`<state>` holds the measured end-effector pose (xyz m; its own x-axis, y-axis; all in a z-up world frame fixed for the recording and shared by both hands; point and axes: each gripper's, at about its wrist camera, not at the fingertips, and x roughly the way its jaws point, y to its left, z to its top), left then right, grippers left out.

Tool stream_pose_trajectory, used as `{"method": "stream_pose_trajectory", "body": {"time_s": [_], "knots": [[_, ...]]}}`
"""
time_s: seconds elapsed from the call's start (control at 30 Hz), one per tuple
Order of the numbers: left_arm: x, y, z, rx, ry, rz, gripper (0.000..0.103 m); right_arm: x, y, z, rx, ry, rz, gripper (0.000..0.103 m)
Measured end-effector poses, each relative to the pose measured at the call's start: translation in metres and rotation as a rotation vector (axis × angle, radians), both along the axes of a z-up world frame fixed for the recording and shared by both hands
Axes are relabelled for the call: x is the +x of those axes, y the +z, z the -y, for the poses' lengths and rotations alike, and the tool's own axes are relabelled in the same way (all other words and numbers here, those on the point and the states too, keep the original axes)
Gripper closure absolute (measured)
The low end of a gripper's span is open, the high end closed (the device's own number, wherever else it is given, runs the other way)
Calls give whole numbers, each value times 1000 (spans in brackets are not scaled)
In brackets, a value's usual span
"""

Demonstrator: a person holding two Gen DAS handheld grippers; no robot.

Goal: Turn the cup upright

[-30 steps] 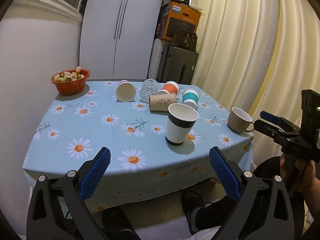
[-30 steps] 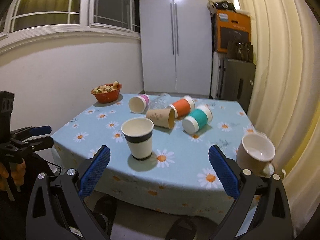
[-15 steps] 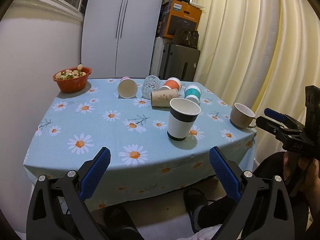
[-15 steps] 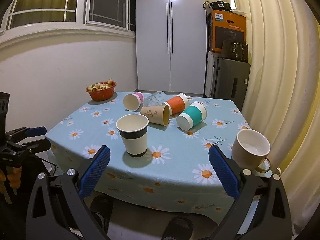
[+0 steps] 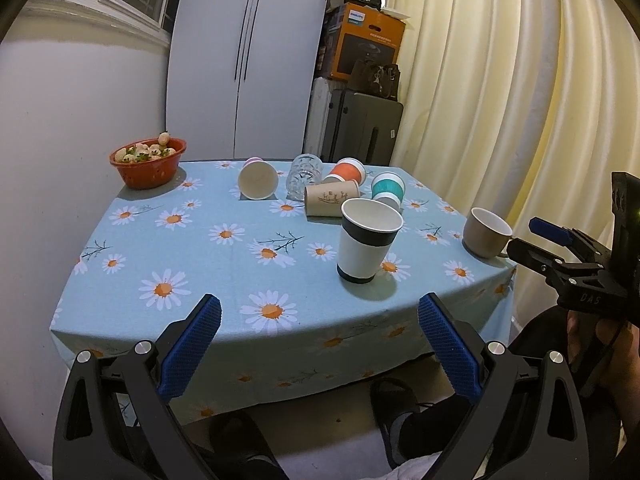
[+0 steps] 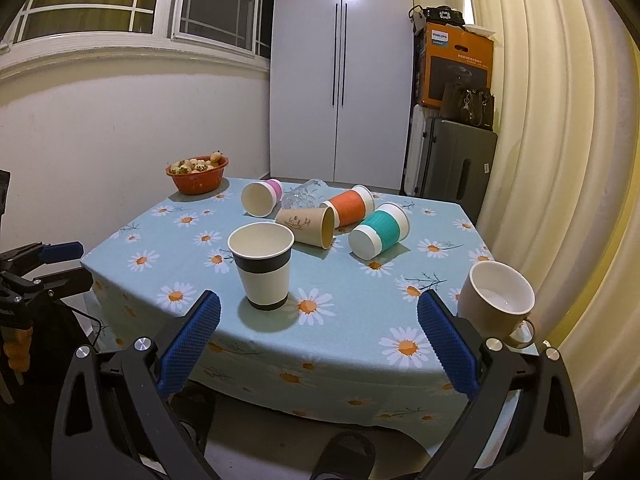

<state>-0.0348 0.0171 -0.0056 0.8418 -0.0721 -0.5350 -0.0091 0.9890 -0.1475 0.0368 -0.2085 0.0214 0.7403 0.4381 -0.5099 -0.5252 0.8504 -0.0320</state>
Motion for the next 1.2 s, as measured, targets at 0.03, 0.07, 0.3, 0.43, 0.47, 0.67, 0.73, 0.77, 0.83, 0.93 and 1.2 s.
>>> {"method": "stream_pose_trajectory", "body": {"time_s": [0.03, 0.07, 0.3, 0.43, 0.47, 0.67, 0.73, 0.77, 0.83, 0.93, 1.2], "knots": [[0, 0, 0, 0, 0, 0, 7, 0, 0, 0, 0, -2, 0, 5], [0, 0, 0, 1, 0, 0, 7, -1, 0, 0, 1, -4, 3, 5], [0, 0, 0, 1, -1, 1, 7, 0, 0, 1, 3, -8, 0, 5], [0, -1, 0, 3, -1, -3, 7, 0, 0, 2, 0, -9, -2, 5], [1, -1, 0, 4, -2, -4, 7, 1, 0, 2, 0, -9, -2, 5], [1, -2, 0, 3, -2, -6, 7, 1, 0, 2, -1, -10, -3, 5], [1, -1, 0, 5, -2, -6, 7, 2, -1, 2, -2, -11, -4, 5], [1, -2, 0, 5, -3, -6, 7, 1, -1, 2, -2, -10, -3, 5], [1, -2, 1, 6, -5, -6, 7, 1, -1, 2, -2, -10, -3, 5], [1, -2, 2, 7, -4, -7, 7, 2, -2, 3, -5, -10, -2, 5], [1, -2, 4, 15, -11, -11, 7, 1, -2, 2, -5, -11, -3, 5]]}}
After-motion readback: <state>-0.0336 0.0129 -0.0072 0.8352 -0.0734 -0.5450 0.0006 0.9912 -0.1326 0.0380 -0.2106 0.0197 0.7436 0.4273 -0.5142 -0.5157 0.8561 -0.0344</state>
